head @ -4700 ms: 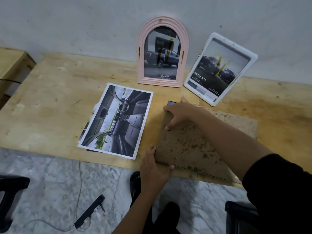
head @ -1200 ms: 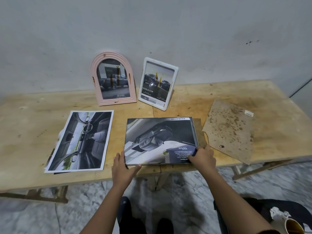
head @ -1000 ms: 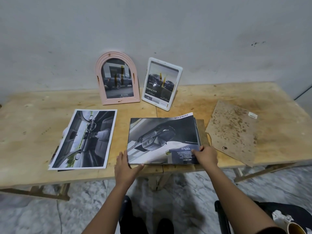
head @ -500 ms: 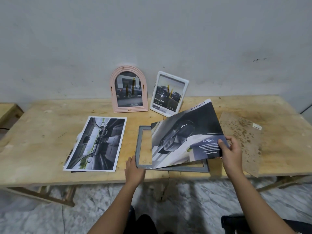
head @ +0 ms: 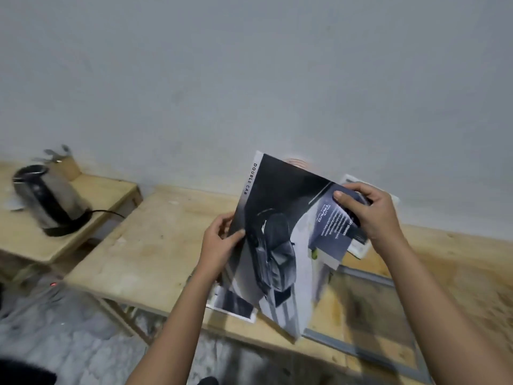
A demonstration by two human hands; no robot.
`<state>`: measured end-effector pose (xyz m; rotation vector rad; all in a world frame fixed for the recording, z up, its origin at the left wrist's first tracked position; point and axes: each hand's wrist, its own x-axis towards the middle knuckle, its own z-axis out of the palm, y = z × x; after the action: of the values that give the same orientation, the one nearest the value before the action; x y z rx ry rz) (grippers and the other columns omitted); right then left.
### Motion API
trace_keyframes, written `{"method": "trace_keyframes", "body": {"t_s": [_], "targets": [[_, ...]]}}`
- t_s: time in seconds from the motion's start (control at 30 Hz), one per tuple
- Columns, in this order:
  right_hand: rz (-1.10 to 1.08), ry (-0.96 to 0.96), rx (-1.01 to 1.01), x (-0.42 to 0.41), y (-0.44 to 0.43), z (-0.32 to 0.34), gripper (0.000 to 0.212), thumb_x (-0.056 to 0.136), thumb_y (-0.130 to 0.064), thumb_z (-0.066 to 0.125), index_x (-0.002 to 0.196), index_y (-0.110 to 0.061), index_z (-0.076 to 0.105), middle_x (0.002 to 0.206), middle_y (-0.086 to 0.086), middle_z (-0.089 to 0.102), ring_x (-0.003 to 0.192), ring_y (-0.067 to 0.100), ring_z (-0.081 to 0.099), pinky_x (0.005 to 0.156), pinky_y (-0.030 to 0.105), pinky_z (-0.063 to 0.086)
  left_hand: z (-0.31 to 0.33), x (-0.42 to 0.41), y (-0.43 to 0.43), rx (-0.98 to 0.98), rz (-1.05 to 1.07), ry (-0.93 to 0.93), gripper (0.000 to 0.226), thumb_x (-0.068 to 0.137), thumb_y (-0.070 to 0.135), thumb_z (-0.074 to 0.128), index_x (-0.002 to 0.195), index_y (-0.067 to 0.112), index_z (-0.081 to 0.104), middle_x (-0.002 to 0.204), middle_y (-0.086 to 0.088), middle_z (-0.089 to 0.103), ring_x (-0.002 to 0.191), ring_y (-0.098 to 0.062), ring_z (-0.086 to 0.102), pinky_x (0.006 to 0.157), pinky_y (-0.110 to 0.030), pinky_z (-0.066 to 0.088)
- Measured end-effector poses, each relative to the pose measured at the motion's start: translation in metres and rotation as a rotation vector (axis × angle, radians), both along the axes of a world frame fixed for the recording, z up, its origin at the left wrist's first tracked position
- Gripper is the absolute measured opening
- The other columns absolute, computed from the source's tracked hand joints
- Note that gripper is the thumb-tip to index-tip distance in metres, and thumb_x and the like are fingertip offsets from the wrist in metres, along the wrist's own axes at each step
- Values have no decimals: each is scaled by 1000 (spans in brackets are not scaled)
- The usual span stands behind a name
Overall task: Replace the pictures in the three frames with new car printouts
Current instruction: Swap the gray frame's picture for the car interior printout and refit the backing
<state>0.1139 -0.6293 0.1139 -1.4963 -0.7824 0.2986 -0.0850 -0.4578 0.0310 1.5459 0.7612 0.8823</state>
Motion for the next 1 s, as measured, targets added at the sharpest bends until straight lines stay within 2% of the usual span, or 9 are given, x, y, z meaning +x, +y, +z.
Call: {"method": "trace_keyframes", "body": {"t_s": [0.1, 0.2, 0.27, 0.37, 0.47, 0.53, 0.63, 0.83, 1.0], "targets": [[66, 59, 21, -22, 69, 0, 13, 79, -9, 71, 83, -20, 66, 84, -6, 66, 65, -5, 61, 62, 11, 50, -5, -45, 46, -75, 104, 48, 38, 75, -24, 53, 100, 3, 61, 87, 2, 64, 76, -2, 62, 68, -8, 47], [141, 179, 48, -51, 151, -18, 17, 81, -10, 70, 96, -14, 63, 87, -3, 64, 65, -3, 62, 60, 13, 49, -5, -90, 107, -130, 188, 35, 38, 75, -24, 50, 94, 7, 63, 87, 1, 65, 77, -5, 62, 66, -9, 48], [201, 406, 44, -103, 262, -49, 25, 79, -9, 70, 102, -14, 61, 85, -1, 66, 67, 4, 65, 62, 19, 52, -12, -147, 200, -169, 275, 46, 37, 76, -24, 49, 93, 5, 63, 83, 2, 64, 70, 2, 62, 62, -6, 45], [233, 669, -9, -136, 306, -97, 24, 82, -1, 64, 105, -8, 61, 89, 5, 71, 79, 19, 68, 68, 27, 56, -19, -174, 248, -172, 297, 160, 36, 78, -21, 49, 88, 11, 62, 81, 1, 63, 71, -2, 61, 60, -7, 45], [201, 625, -339, -154, 298, -149, 18, 83, 0, 64, 101, 1, 62, 86, 13, 70, 77, 25, 65, 69, 30, 52, -37, -178, 254, -156, 274, 265, 34, 77, -17, 52, 96, 9, 62, 88, -6, 62, 82, -16, 57, 65, -13, 45], [187, 548, -509, -176, 330, -173, 9, 83, -3, 65, 86, -2, 56, 66, 9, 59, 58, 21, 55, 52, 26, 43, -53, -197, 288, -163, 313, 300, 32, 77, -16, 52, 96, 8, 62, 83, -6, 61, 81, -19, 56, 62, -10, 45], [131, 417, -646, -204, 381, -199, 29, 79, -5, 66, 74, -9, 38, 66, 8, 39, 60, 23, 39, 54, 30, 30, -84, -222, 334, -176, 381, 407, 24, 82, -10, 54, 97, 7, 62, 75, 1, 59, 72, -13, 54, 58, -6, 42], [-1, 296, -719, -221, 426, -231, 38, 75, 3, 66, 97, -9, 37, 75, 2, 47, 65, 18, 46, 49, 23, 32, -134, -233, 363, -156, 354, 523, 21, 83, 0, 56, 90, 20, 58, 84, 4, 62, 82, -16, 58, 70, -24, 43], [129, 204, -773, -226, 442, -245, 54, 70, -1, 70, 112, -13, 39, 97, 6, 58, 85, 25, 59, 60, 29, 43, -163, -227, 369, -96, 227, 766, 50, 83, 7, 57, 131, 8, 45, 126, -13, 41, 116, -25, 43, 91, -21, 33]]}}
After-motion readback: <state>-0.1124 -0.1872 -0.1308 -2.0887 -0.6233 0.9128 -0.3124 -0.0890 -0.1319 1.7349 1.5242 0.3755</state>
